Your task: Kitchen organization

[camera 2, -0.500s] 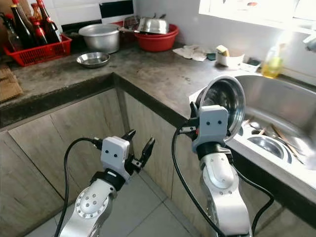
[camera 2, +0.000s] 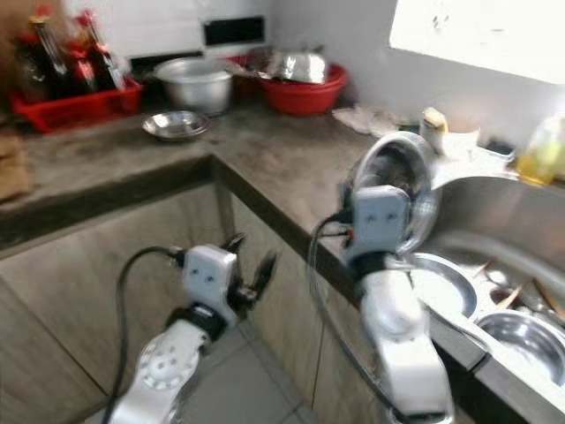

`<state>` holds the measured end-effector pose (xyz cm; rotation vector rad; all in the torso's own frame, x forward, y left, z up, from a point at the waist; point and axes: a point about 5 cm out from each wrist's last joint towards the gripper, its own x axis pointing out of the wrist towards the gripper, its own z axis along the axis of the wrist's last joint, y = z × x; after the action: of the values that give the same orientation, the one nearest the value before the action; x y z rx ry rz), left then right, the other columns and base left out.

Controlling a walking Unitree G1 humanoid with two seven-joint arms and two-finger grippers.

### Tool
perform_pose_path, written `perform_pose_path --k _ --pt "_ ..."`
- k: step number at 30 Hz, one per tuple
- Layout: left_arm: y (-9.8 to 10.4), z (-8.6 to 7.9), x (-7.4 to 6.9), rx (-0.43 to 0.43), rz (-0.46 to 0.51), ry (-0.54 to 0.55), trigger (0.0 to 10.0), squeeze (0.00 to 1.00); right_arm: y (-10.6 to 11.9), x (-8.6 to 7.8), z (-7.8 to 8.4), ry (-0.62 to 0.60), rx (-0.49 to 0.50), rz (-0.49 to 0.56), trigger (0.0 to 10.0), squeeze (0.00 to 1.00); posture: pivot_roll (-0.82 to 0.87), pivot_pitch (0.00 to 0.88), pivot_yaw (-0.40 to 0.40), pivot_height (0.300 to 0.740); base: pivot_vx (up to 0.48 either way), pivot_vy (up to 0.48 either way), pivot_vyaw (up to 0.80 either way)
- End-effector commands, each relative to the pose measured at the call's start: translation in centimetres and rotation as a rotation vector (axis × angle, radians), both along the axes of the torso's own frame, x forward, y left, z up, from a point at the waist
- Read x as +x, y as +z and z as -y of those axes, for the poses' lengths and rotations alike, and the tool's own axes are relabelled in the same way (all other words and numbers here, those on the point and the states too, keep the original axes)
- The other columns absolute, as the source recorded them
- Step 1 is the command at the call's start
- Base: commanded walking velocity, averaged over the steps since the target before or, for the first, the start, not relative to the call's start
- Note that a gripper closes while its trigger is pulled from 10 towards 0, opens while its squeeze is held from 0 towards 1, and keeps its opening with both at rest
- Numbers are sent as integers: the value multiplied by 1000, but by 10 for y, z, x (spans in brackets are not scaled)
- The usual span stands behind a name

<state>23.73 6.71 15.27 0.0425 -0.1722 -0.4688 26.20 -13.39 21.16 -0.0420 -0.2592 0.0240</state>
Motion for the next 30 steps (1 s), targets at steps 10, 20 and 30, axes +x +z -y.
perform_pose_path --k 10,20,30 --pt "0 -5 3 8 -6 16 10000 0 6 0 -5 11 -1 22 10000 0 98 0 -35 740 84 0 -800" --pt "-3 -6 3 9 -19 15 10000 0 5 2 -3 0 -4 6 10000 0 98 0 -38 740 0 0 -800" --pt "-3 -5 3 9 -21 9 10000 0 5 2 -4 7 -4 4 10000 0 95 3 -40 740 0 367 -800"
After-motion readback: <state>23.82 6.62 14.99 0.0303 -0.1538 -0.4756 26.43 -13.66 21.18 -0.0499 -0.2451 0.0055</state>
